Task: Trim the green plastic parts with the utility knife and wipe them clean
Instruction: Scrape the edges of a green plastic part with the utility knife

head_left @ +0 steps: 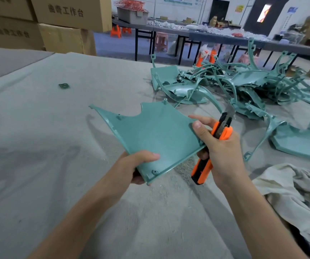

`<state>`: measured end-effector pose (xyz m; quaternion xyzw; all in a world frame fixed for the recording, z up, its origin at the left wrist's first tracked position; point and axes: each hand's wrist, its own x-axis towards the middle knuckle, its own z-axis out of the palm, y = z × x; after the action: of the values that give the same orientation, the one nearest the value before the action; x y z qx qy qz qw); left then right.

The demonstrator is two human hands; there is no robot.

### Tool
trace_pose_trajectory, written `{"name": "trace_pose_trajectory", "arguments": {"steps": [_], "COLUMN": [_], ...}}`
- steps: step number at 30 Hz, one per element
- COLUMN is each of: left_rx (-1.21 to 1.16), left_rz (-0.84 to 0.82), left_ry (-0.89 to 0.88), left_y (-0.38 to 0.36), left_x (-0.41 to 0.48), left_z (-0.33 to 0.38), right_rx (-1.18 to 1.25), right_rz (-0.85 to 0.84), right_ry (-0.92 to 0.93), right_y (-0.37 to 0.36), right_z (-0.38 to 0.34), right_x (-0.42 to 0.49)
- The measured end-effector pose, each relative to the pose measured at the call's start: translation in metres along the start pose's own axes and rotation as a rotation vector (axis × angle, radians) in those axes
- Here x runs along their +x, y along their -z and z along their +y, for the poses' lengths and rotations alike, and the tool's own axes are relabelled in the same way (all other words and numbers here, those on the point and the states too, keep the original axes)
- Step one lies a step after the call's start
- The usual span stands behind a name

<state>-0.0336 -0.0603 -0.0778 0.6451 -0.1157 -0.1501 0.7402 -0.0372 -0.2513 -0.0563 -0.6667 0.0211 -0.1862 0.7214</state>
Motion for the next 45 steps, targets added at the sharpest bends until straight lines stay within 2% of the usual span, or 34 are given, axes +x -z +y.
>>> {"name": "trace_pose_trajectory", "arguments": {"steps": [2,3,7,11,13,17,20,23,25,27,30,36,45], "left_rx": [-0.145,-0.139,0.037,0.131,0.172,0.260,0.120,-0.075,-0.119,-0.139,-0.154,-0.220,-0.264], "left_rz": [0.050,0.035,-0.098,-0.323,-0.352,-0.301,-0.098,0.141,0.196,0.205,0.187,0.159,0.161], "left_ry": [0.041,0.021,-0.044,-0.163,-0.192,-0.246,-0.343,-0.381,-0.406,-0.425,-0.449,-0.449,-0.323], "left_y": [0.004,0.005,0.007,0.005,0.003,-0.002,-0.005,0.000,0.003,0.002,0.000,0.000,0.000], "left_x": [0.001,0.000,-0.003,-0.007,-0.008,-0.007,-0.003,0.002,0.003,0.003,0.002,-0.001,-0.005], "left_z": [0.001,0.002,0.002,0.001,0.001,-0.002,-0.003,0.000,0.002,0.004,0.007,0.012,0.014], "right_rx": [0.000,-0.006,0.018,0.072,0.080,0.098,0.095,-0.133,-0.296,-0.502,-0.698,-0.738,-0.753], "right_rz": [0.009,0.006,-0.002,0.022,0.036,0.084,0.067,0.036,-0.072,-0.195,-0.240,-0.246,-0.223], "right_ry": [0.014,0.019,-0.007,-0.021,-0.015,-0.029,-0.040,0.057,0.196,0.361,0.499,0.665,0.721], "right_y": [0.001,0.002,0.002,0.001,-0.002,-0.006,-0.005,-0.005,-0.009,-0.014,-0.021,-0.027,-0.033], "right_z": [-0.002,-0.003,-0.003,-0.002,-0.002,-0.005,-0.008,-0.008,-0.006,0.000,0.007,0.008,0.009], "right_x": [0.001,0.001,0.001,0.002,0.001,-0.001,-0.002,-0.004,-0.009,-0.016,-0.025,-0.033,-0.038]}}
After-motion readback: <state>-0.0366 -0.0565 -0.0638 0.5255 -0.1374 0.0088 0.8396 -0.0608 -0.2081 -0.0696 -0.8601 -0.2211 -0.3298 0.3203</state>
